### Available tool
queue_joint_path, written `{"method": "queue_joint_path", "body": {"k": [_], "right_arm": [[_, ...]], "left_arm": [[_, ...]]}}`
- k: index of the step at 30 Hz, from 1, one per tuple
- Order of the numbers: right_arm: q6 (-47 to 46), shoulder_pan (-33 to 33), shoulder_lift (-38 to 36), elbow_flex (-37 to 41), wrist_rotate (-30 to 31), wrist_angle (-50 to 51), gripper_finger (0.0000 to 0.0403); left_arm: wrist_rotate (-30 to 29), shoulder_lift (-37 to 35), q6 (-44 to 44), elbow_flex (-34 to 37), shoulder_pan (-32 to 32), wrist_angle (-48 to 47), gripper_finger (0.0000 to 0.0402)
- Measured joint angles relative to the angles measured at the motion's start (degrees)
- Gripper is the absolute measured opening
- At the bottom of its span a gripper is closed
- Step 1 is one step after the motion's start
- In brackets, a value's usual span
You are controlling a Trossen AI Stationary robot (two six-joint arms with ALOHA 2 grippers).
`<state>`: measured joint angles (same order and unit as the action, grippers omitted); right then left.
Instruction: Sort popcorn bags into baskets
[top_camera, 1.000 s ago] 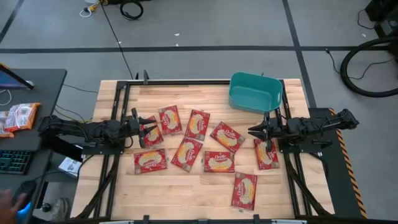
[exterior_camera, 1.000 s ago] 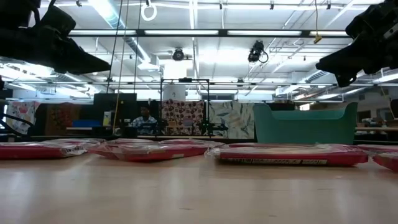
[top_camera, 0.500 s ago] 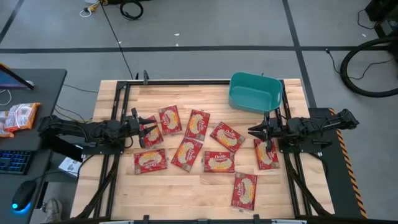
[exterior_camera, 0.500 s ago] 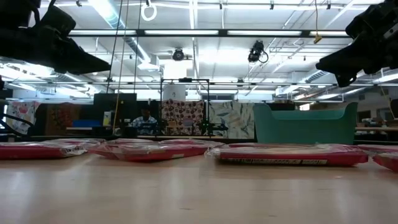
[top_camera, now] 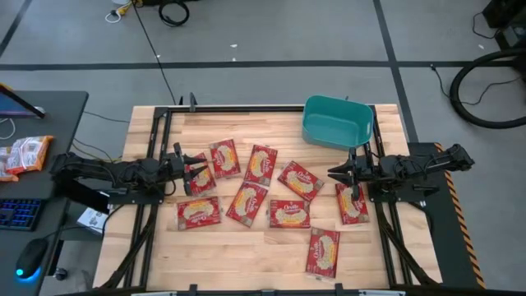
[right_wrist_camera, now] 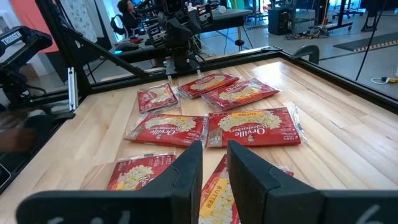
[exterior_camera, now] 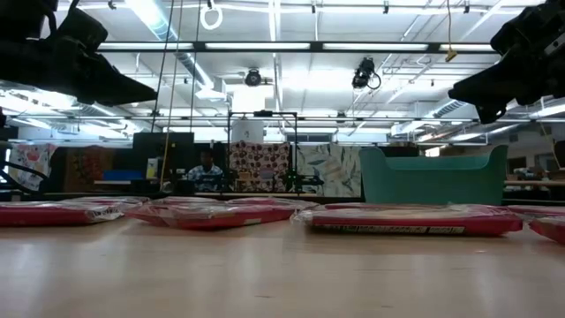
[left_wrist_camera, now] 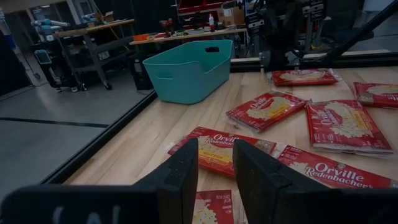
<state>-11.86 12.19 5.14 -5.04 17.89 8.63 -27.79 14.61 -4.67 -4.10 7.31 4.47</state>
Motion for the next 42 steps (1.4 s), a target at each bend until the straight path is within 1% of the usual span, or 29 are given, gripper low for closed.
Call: {"method": "queue_joint_path", "body": {"k": [12,15,17,20,22,28,32,34,35,36,39,40,42], "right_arm": [[0.0,0.0,0.0,0.0,0.0,0.0,0.008],[0.0,0.0,0.0,0.0,0.0,0.0,0.008],[0.0,0.0,0.0,0.0,0.0,0.0,0.008],[0.0,0.0,0.0,0.0,0.0,0.0,0.008],[0.0,0.0,0.0,0.0,0.0,0.0,0.008],[0.0,0.0,0.0,0.0,0.0,0.0,0.008],[0.0,0.0,0.0,0.0,0.0,0.0,0.008],[0.0,0.0,0.0,0.0,0.0,0.0,0.008],[0.0,0.0,0.0,0.0,0.0,0.0,0.008],[0.0,0.0,0.0,0.0,0.0,0.0,0.008],[0.5,0.0,0.0,0.0,0.2,0.0,0.008],[1.1,0.0,0.0,0.0,0.9,0.0,0.008],[3.2,0.0,0.0,0.0,2.6,-0.2,0.008]], "left_arm": [[0.0,0.0,0.0,0.0,0.0,0.1,0.0105],[0.0,0.0,0.2,0.0,0.0,1.8,0.0105],[0.0,0.0,4.1,0.0,0.0,3.6,0.0105],[0.2,0.0,17.3,0.0,0.0,5.7,0.0105],[0.7,0.0,21.5,0.0,0.0,5.9,0.0105],[0.6,0.0,18.8,0.0,0.0,7.7,0.0105],[0.6,0.0,19.5,0.0,0.0,7.7,0.0105],[1.0,0.0,21.4,0.0,0.0,7.7,0.0105],[2.3,0.0,22.8,0.0,0.0,7.6,0.0105],[5.0,0.0,23.7,0.0,0.0,7.5,0.0105],[18.3,0.0,22.3,0.0,0.0,9.2,0.0105],[21.3,0.0,22.5,0.0,0.0,9.5,0.0105],[23.4,0.0,24.7,0.0,0.0,9.1,0.0105]]}}
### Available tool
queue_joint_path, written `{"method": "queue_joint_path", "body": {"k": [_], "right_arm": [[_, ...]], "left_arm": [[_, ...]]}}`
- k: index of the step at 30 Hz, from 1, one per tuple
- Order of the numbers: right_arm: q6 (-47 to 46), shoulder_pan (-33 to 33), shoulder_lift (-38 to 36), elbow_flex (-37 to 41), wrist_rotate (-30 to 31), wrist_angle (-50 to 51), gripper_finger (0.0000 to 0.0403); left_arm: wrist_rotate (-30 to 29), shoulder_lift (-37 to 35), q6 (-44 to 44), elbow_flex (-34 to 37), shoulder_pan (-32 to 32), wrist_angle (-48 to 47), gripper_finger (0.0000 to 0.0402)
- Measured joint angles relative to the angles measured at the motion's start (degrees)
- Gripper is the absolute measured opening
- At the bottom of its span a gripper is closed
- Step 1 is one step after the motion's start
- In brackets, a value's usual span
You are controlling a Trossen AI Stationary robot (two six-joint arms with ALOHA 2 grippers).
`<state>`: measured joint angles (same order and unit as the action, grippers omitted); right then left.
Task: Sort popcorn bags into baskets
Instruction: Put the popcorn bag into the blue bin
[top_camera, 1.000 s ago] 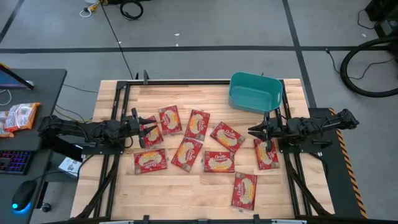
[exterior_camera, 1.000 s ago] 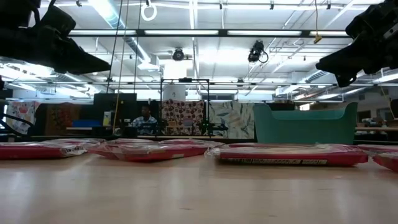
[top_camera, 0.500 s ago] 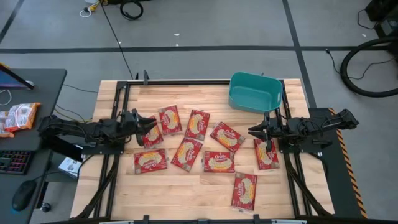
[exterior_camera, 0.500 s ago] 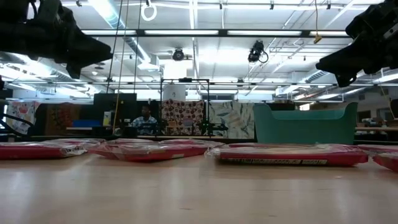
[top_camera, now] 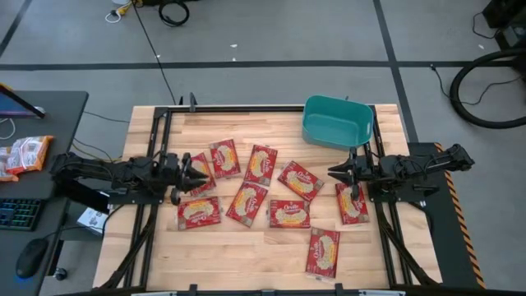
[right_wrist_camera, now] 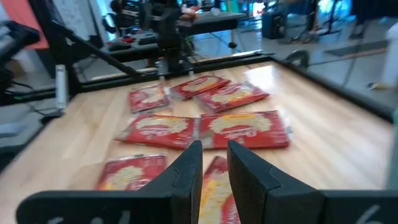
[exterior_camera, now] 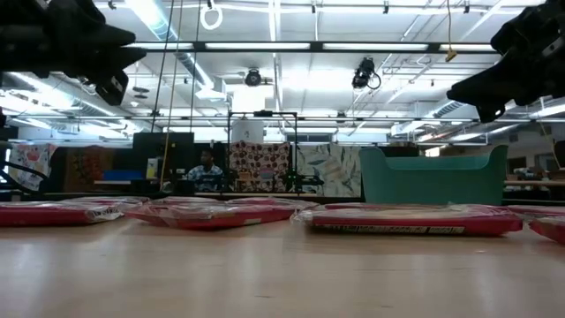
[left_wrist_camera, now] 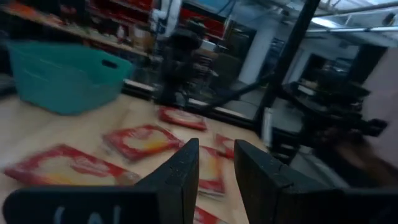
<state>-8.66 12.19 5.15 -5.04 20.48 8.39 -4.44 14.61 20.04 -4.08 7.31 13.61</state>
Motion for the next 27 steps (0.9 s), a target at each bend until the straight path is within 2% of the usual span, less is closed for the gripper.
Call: {"method": "queue_joint_path", "body": {"k": [3,6,12,15,21,27], "right_arm": [[3.6,0.0,0.0,0.0,2.8,-2.2,0.008],[2.2,0.0,0.0,0.0,2.9,-6.1,0.008],[8.1,0.0,0.0,0.0,3.3,-18.9,0.008],[6.8,0.0,0.1,0.0,1.5,-24.1,0.008],[2.6,0.0,1.6,0.0,-1.1,-26.2,0.008],[0.6,0.0,9.9,0.0,-0.1,-27.6,0.008]], "left_arm": [[-0.9,0.5,2.7,0.0,0.0,0.2,0.0105],[-1.9,3.1,3.8,0.0,-0.1,-0.2,0.0105],[-3.9,12.5,6.6,0.0,-1.3,0.7,0.0105],[-4.4,16.9,5.9,-0.2,-1.9,2.8,0.0105],[-4.3,25.5,6.0,-6.7,-2.3,-4.0,0.0105],[-4.6,35.0,4.7,-12.7,-2.3,-6.0,0.0105]]}}
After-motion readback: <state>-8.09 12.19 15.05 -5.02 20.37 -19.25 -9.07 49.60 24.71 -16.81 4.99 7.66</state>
